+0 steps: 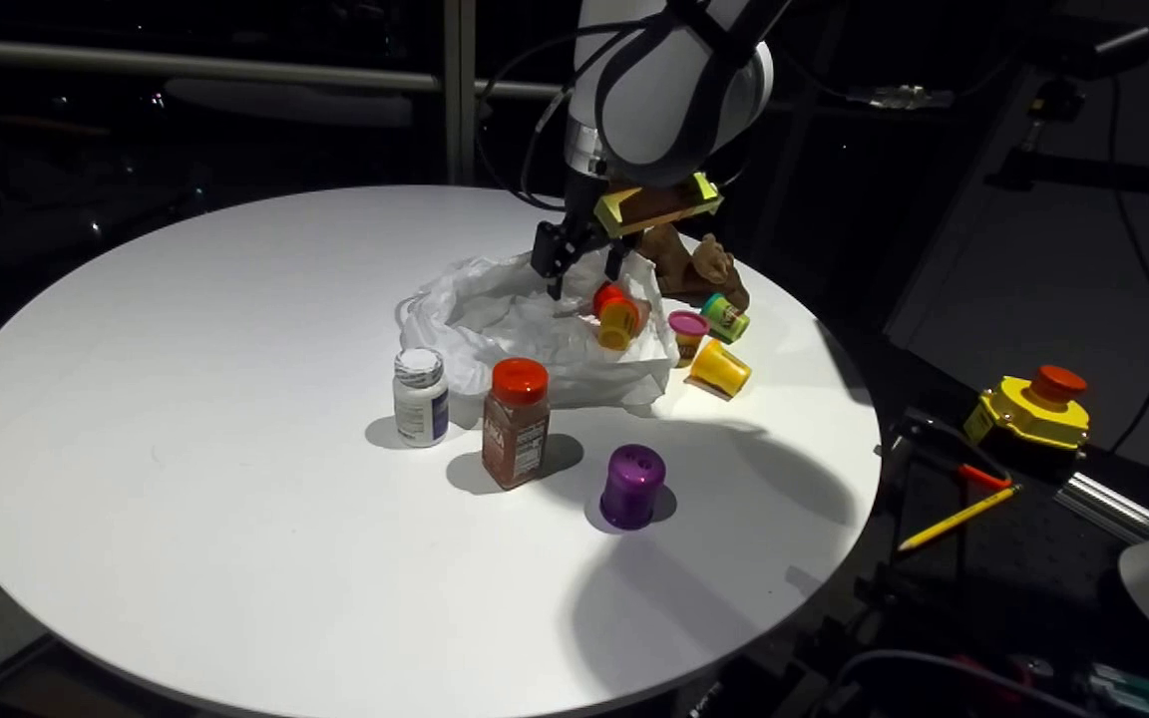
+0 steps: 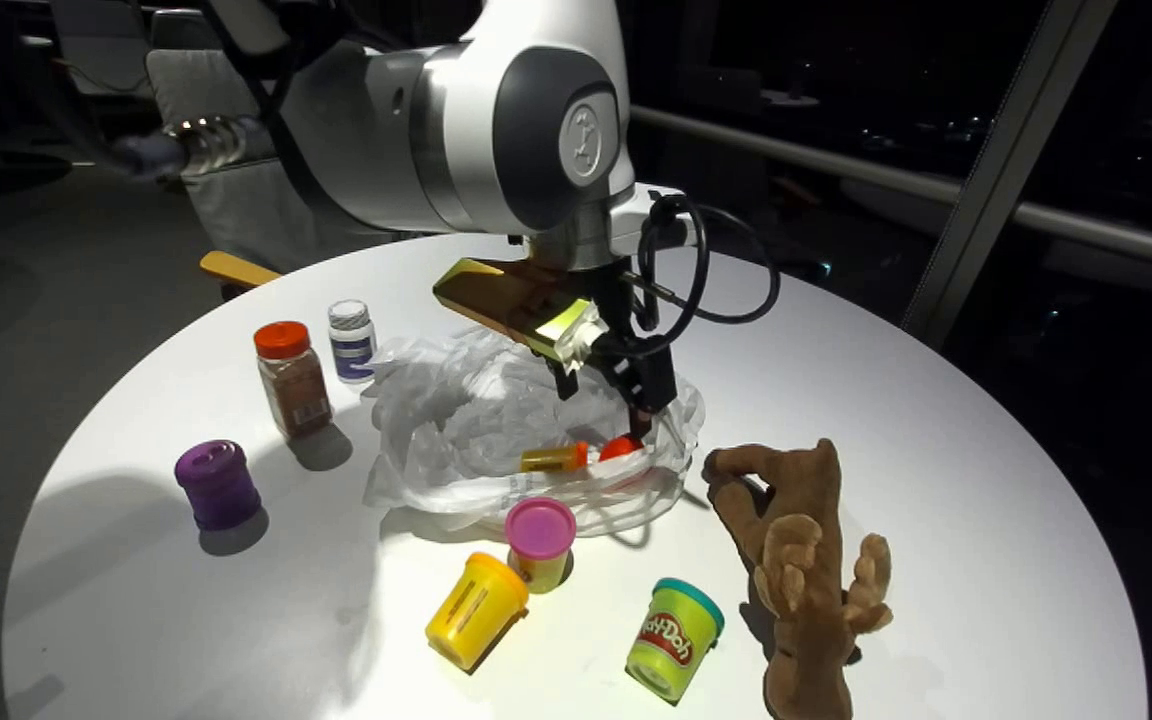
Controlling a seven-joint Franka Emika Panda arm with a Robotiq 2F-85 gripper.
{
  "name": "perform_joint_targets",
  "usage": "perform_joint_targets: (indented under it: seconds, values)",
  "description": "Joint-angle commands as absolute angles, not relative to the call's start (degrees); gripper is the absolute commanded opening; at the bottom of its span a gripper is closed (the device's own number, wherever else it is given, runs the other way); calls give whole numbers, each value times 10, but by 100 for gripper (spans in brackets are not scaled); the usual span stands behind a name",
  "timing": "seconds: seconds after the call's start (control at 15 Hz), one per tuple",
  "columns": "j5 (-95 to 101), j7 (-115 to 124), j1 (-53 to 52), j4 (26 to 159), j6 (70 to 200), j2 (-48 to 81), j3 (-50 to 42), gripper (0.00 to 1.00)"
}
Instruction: Remove the contents in the plastic bag and put them on the table.
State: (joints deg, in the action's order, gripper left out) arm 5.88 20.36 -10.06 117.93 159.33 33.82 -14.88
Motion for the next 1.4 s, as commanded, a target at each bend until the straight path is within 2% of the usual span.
perform_joint_targets:
  seconds: [0.0, 0.4, 0.47, 0.53, 0.87, 0.93, 1.0, 1.07, 1.13, 1.2, 1.27, 1.33]
  values:
    - [70, 215, -105, 1166, 1572, 347, -160, 100]
    - [67, 203, -94, 1161, 1546, 367, -149, 99]
    - [67, 206, -95, 1159, 1544, 370, -151, 91]
    - [66, 209, -96, 1158, 1544, 373, -153, 76]
    - [66, 223, -98, 1159, 1555, 372, -165, 39]
    - [66, 225, -98, 1159, 1555, 371, -167, 38]
    - [65, 226, -97, 1161, 1557, 368, -168, 32]
    - [65, 227, -96, 1161, 1558, 368, -169, 36]
    - [65, 228, -96, 1161, 1558, 368, -170, 27]
    - [65, 229, -96, 1161, 1558, 367, -171, 31]
    - [66, 231, -96, 1160, 1559, 368, -173, 22]
    - [66, 231, -95, 1159, 1559, 369, -173, 22]
